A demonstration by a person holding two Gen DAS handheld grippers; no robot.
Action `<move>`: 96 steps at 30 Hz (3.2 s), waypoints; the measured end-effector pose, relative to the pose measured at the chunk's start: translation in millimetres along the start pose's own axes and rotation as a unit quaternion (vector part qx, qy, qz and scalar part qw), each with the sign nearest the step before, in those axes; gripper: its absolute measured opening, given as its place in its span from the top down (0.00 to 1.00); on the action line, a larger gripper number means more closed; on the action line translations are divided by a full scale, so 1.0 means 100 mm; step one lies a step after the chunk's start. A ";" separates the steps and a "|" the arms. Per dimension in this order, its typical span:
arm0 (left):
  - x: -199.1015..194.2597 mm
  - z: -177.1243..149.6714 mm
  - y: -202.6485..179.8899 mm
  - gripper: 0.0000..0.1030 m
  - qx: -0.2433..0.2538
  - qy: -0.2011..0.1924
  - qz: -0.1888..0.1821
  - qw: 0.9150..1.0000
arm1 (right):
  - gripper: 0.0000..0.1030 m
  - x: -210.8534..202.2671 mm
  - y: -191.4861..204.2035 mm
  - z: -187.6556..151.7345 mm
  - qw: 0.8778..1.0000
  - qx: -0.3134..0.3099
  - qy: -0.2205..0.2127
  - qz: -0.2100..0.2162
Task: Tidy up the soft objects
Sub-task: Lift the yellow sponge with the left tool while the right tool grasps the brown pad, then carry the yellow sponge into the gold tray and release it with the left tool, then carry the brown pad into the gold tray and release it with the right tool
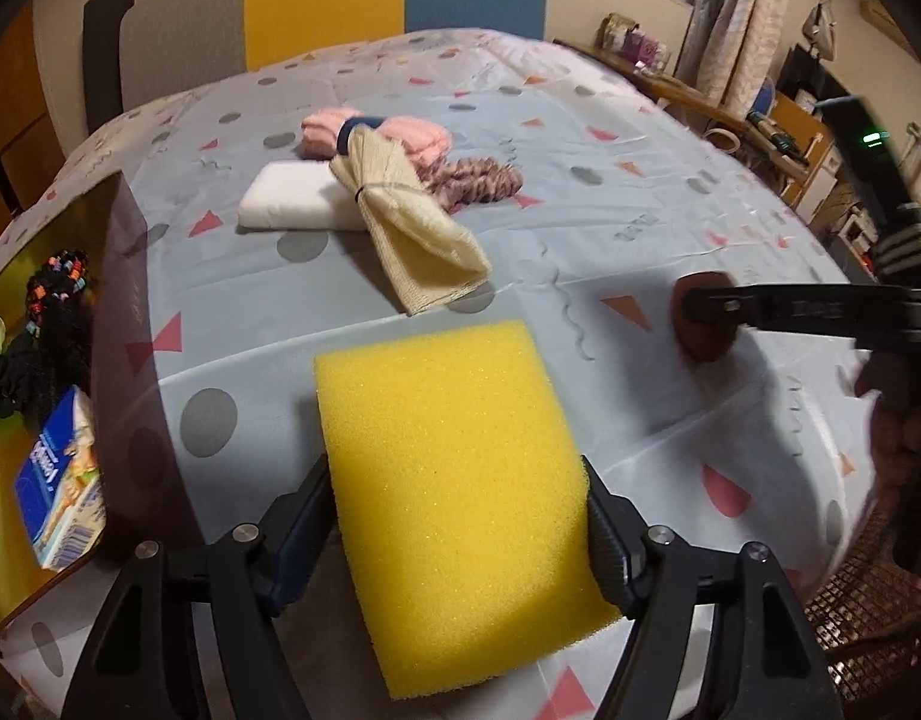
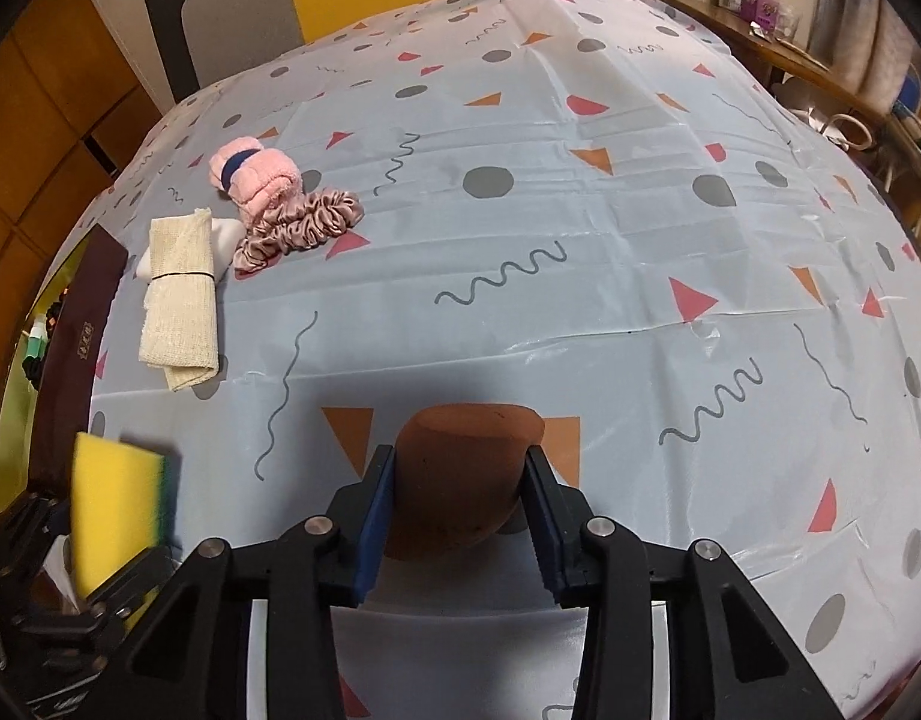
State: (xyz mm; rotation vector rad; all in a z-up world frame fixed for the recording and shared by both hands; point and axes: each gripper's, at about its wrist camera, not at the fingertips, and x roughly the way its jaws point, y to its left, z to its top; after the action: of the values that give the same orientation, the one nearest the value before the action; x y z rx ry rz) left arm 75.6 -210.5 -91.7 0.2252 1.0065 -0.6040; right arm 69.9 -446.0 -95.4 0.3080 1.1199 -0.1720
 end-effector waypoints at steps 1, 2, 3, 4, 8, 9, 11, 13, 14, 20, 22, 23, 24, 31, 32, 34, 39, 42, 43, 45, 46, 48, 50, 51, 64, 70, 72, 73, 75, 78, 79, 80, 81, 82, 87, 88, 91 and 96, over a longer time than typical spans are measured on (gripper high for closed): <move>-0.07 0.00 -0.01 0.27 0.001 -0.006 -0.006 1.000 | 0.59 0.00 0.00 0.01 1.000 0.002 -0.002 0.000; -0.15 -0.01 0.00 0.27 0.002 -0.015 -0.011 1.000 | 0.59 0.00 0.00 0.01 1.000 0.002 -0.004 0.000; -0.26 0.00 0.00 0.27 0.000 -0.025 -0.017 1.000 | 0.59 -0.01 0.00 0.00 1.000 0.000 -0.004 -0.001; -0.36 0.01 0.03 0.27 -0.004 -0.034 -0.024 0.999 | 0.59 0.01 0.01 0.00 1.000 -0.004 -0.002 -0.002; -0.80 0.07 0.26 0.27 -0.037 -0.070 -0.042 0.996 | 0.59 0.00 0.06 -0.01 1.000 -0.017 -0.012 -0.016; -0.93 0.08 0.36 0.27 -0.049 -0.082 -0.044 0.994 | 0.59 0.00 0.07 -0.01 1.000 -0.018 -0.012 -0.017; -1.12 0.10 0.60 0.27 -0.078 -0.098 -0.040 0.991 | 0.59 -0.01 0.09 -0.01 0.999 -0.026 -0.015 -0.022; -1.26 0.11 0.96 0.27 -0.124 -0.104 -0.028 0.986 | 0.59 0.00 0.12 -0.02 0.999 -0.034 -0.018 -0.027; -1.30 0.11 1.13 0.27 -0.142 -0.104 -0.016 0.984 | 0.59 0.00 0.12 -0.02 0.999 -0.036 -0.019 -0.029; -1.24 -0.10 2.24 0.27 -0.258 -0.060 0.067 0.962 | 0.59 -0.01 0.14 -0.02 0.998 -0.042 -0.023 -0.033; -1.12 -0.18 2.54 0.27 -0.288 -0.033 0.082 0.954 | 0.59 -0.01 0.14 -0.02 0.998 -0.041 -0.024 -0.033; -1.08 -0.22 2.66 0.27 -0.306 -0.024 0.084 0.948 | 0.59 -0.01 0.14 -0.02 0.998 -0.041 -0.024 -0.033; -1.00 -0.26 2.80 0.27 -0.323 -0.009 0.074 0.944 | 0.59 -0.01 0.14 -0.02 0.998 -0.040 -0.024 -0.033; -0.68 -0.28 3.14 0.27 -0.342 0.040 0.094 0.934 | 0.58 0.00 0.14 -0.02 0.998 -0.041 -0.025 -0.034; -0.66 -0.28 3.15 0.27 -0.344 0.045 0.100 0.933 | 0.58 0.00 0.14 -0.02 0.998 -0.041 -0.025 -0.034; -0.61 -0.22 3.15 0.27 -0.328 0.050 0.116 0.936 | 0.58 0.00 0.13 -0.02 0.998 -0.039 -0.026 -0.033; -0.49 -0.10 3.18 0.26 -0.317 0.068 0.141 0.936 | 0.57 0.00 0.14 -0.01 0.998 -0.039 -0.027 -0.034; -0.42 -0.08 3.22 0.27 -0.307 0.070 0.167 0.934 | 0.57 0.00 0.15 -0.01 0.998 -0.039 -0.027 -0.035; -0.41 -0.06 3.23 0.26 -0.308 0.069 0.165 0.934 | 0.57 0.00 0.15 -0.01 0.998 -0.039 -0.027 -0.035; -0.43 -0.05 3.23 0.26 -0.311 0.064 0.164 0.934 | 0.57 0.00 0.15 -0.01 0.998 -0.040 -0.027 -0.035; -0.46 -0.07 3.21 0.26 -0.309 0.062 0.170 0.934 | 0.57 0.00 0.15 -0.01 0.998 -0.040 -0.027 -0.036; -0.52 -0.07 3.19 0.26 -0.296 0.051 0.181 0.936 | 0.57 0.00 0.15 -0.01 0.998 -0.043 -0.027 -0.037; -0.58 -0.09 3.15 0.25 -0.293 0.041 0.187 0.937 | 0.57 0.00 0.16 -0.02 0.998 -0.045 -0.027 -0.039; -0.62 -0.09 3.13 0.24 -0.291 0.035 0.188 0.937 | 0.57 0.00 0.17 -0.02 0.998 -0.046 -0.027 -0.040; -1.27 -0.32 2.53 0.23 -0.240 -0.067 0.220 0.943 | 0.57 0.02 0.24 -0.04 0.995 -0.068 -0.040 -0.055; -1.46 -0.40 2.29 0.23 -0.229 -0.096 0.211 0.945 | 0.57 0.03 0.26 -0.05 0.994 -0.072 -0.051 -0.063; -1.50 -0.42 2.24 0.23 -0.226 -0.101 0.212 0.945 | 0.58 0.03 0.27 -0.05 0.993 -0.075 -0.054 -0.068; -1.52 -0.44 2.22 0.23 -0.226 -0.104 0.213 0.945 | 0.58 0.03 0.28 -0.06 0.993 -0.075 -0.055 -0.069; -1.54 -0.46 2.20 0.23 -0.223 -0.108 0.211 0.946 | 0.58 0.04 0.28 -0.05 0.993 -0.074 -0.056 -0.069; -1.56 -0.51 2.18 0.23 -0.224 -0.109 0.208 0.946 | 0.59 0.04 0.27 -0.05 0.994 -0.070 -0.056 -0.071; -1.56 -0.53 2.19 0.23 -0.225 -0.109 0.205 0.946 | 0.60 0.03 0.28 -0.05 0.993 -0.069 -0.056 -0.073; -1.57 -0.55 2.19 0.23 -0.226 -0.111 0.203 0.946 | 0.61 0.02 0.29 -0.04 0.993 -0.069 -0.058 -0.075; -1.57 -0.57 2.19 0.23 -0.227 -0.111 0.203 0.946 | 0.61 0.00 0.30 -0.03 0.993 -0.068 -0.061 -0.077; -1.57 -0.58 2.20 0.23 -0.229 -0.110 0.202 0.946 | 0.62 -0.01 0.31 -0.02 0.993 -0.065 -0.062 -0.079; -1.59 -0.67 2.24 0.23 -0.239 -0.113 0.199 0.944 | 0.64 -0.03 0.36 0.04 0.993 -0.058 -0.060 -0.089; -1.60 -0.69 2.25 0.23 -0.241 -0.114 0.198 0.943 | 0.64 -0.04 0.37 0.05 0.992 -0.058 -0.058 -0.091; -1.62 -0.72 2.26 0.23 -0.243 -0.116 0.200 0.942 | 0.66 -0.11 0.37 0.09 0.992 -0.049 -0.068 -0.094; -1.67 -0.76 2.27 0.23 -0.245 -0.122 0.201 0.941 | 0.66 -0.31 0.51 0.19 0.992 -0.043 -0.098 -0.074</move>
State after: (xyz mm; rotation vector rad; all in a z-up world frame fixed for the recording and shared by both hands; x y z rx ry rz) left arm 85.0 70.1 -12.4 -0.0862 0.8083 0.0045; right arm 87.7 -404.9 -51.4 0.1290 0.9527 -0.2782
